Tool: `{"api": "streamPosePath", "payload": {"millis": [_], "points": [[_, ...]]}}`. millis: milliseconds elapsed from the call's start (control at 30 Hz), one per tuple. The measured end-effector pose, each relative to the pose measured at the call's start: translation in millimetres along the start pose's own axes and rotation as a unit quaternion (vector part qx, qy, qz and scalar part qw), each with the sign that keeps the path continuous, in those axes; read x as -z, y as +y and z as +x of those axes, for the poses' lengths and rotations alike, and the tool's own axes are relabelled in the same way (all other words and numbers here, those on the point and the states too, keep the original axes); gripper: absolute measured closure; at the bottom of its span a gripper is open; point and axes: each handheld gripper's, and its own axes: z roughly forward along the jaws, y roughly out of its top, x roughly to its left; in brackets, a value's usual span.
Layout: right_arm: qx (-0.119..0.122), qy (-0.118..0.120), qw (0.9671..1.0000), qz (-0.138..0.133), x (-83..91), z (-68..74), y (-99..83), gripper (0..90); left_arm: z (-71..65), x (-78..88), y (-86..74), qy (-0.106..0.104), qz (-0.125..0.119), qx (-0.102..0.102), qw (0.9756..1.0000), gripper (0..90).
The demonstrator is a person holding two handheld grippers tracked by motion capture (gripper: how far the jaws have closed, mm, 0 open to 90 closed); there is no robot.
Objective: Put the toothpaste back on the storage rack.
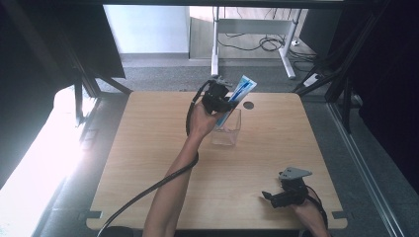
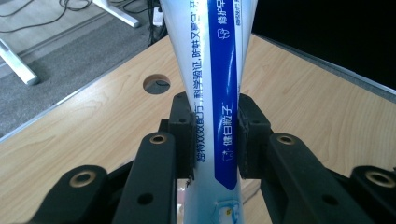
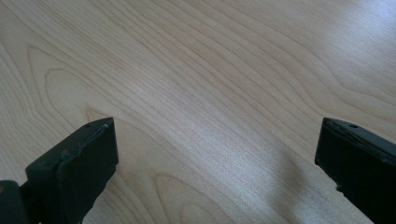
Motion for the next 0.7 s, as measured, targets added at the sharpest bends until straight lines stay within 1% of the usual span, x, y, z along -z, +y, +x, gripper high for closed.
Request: {"api": "streamPosePath", "payload": {"millis": [167, 267, 400, 433, 567, 700], "points": [[-0.001, 0.001, 1.0000, -0.001, 0.4, -0.4, -0.1, 0.0, 2.2, -8.2, 1.4, -0.001, -0.007, 0.001, 1.0000, 72.2], [-0.001, 0.001, 1.0000, -0.002, 0.5, -0.2, -0.1, 0.0, 3.2, -14.3, 1.6, 0.006, -0.008, -0.004, 0.9999, 72.2], [0.000, 0.002, 1.0000, -0.001, 0.0, -0.3, -0.2, 0.0, 4.1, -21.1, 0.4, 0.012, -0.014, -0.006, 0.9998, 72.2], [0.000, 0.003, 1.0000, -0.001, -0.1, -0.4, -0.3, 0.0, 5.3, -22.6, -0.2, 0.013, -0.011, -0.009, 0.9998, 72.1], [-0.001, 0.004, 1.0000, -0.003, -0.2, -0.7, -0.5, 0.0, 8.8, -29.4, -5.2, 0.016, -0.017, -0.009, 0.9997, 72.1], [-0.003, 0.005, 1.0000, -0.002, -0.5, -1.0, -0.8, 0.0, 8.7, -34.8, -10.9, 0.018, -0.019, -0.014, 0.9996, 72.1]]}}
